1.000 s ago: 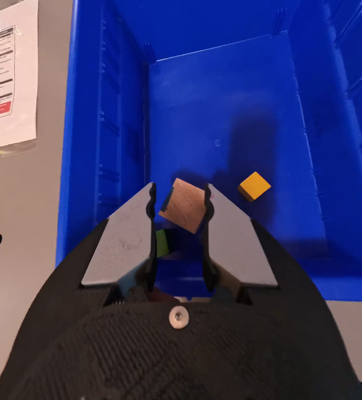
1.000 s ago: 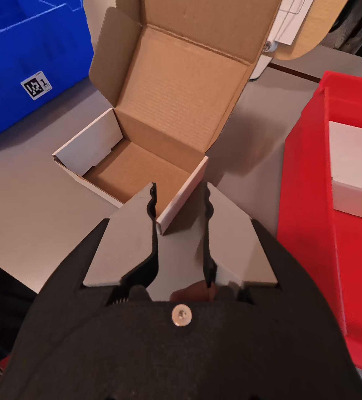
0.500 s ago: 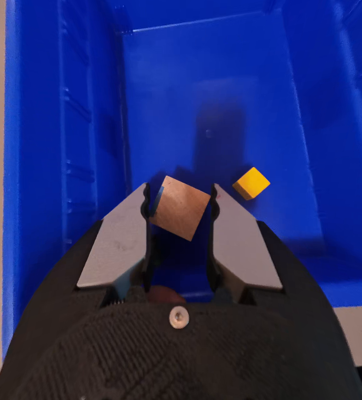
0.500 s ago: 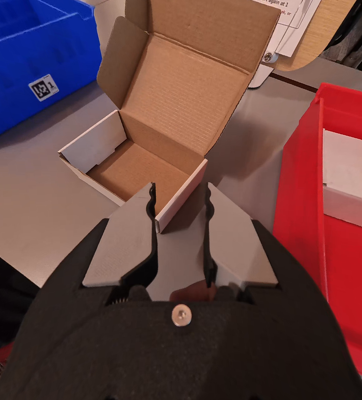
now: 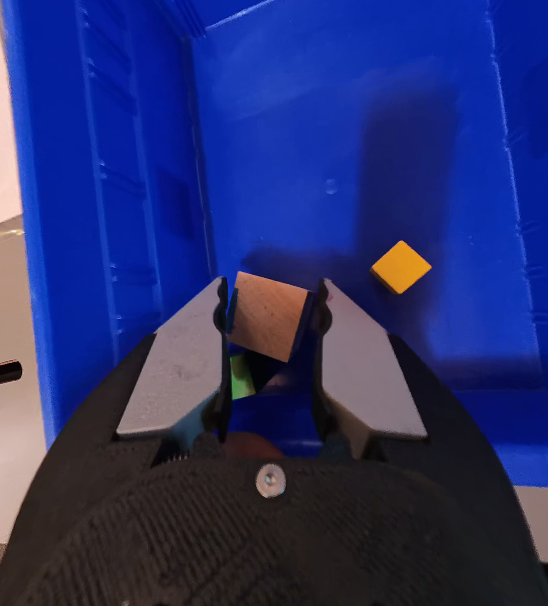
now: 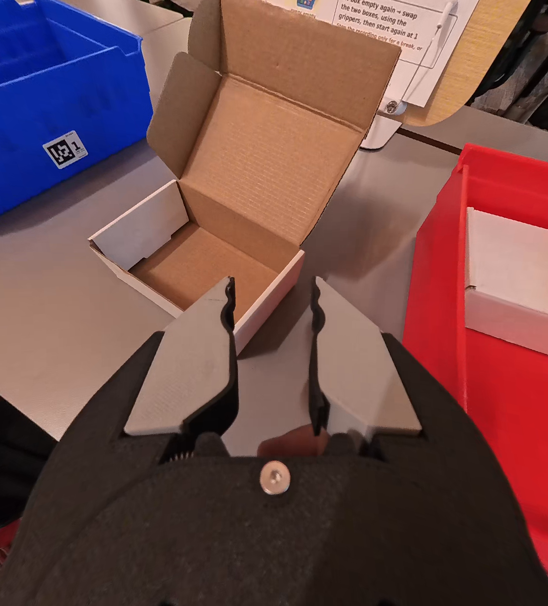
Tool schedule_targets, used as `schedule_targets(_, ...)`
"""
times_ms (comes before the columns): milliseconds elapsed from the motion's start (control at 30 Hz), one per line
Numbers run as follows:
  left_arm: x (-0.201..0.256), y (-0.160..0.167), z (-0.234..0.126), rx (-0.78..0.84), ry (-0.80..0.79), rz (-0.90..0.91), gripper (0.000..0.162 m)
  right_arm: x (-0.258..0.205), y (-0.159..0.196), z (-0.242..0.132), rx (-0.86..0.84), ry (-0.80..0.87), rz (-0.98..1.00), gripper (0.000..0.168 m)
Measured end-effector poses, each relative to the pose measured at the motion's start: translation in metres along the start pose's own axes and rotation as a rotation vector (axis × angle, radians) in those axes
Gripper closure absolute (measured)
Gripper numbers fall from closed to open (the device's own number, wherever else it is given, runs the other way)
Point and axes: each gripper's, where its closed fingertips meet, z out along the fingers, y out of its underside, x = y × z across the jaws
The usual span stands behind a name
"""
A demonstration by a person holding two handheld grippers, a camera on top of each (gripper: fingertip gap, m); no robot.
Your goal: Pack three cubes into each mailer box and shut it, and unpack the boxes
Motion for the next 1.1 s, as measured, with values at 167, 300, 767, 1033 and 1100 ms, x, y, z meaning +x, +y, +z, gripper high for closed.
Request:
schedule_targets(167, -0.001, 0.007, 0.004, -0.046, -0.009, -0.009, 0.110, -0.001, -0.002, -0.002, 0.011, -0.003, -0.008, 0.125)
schedule_targets(300, 0.001, 0.003, 0.007, -0.017, 0.014, -0.006, 0.112, -0.002, -0.002, -0.001, 0.012, -0.006, -0.011, 0.125)
schedule_targets(767, 0.009, -0.066, -0.050, 0.326, -0.059, 0.082, 0.113, -0.005, -0.004, -0.004, 0.020, -0.025, -0.006, 0.129)
schedule_targets(1033, 0.113, -0.141, -0.139, 0.790, -0.064, 0.466, 0.114, -0.040, -0.015, -0.019, 0.065, -0.277, 0.088, 0.118)
schedule_targets(1100, 0.156, -0.151, -0.165, 0.922, -0.040, 0.589, 0.113, -0.050, -0.023, -0.027, 0.095, -0.349, 0.122, 0.118)
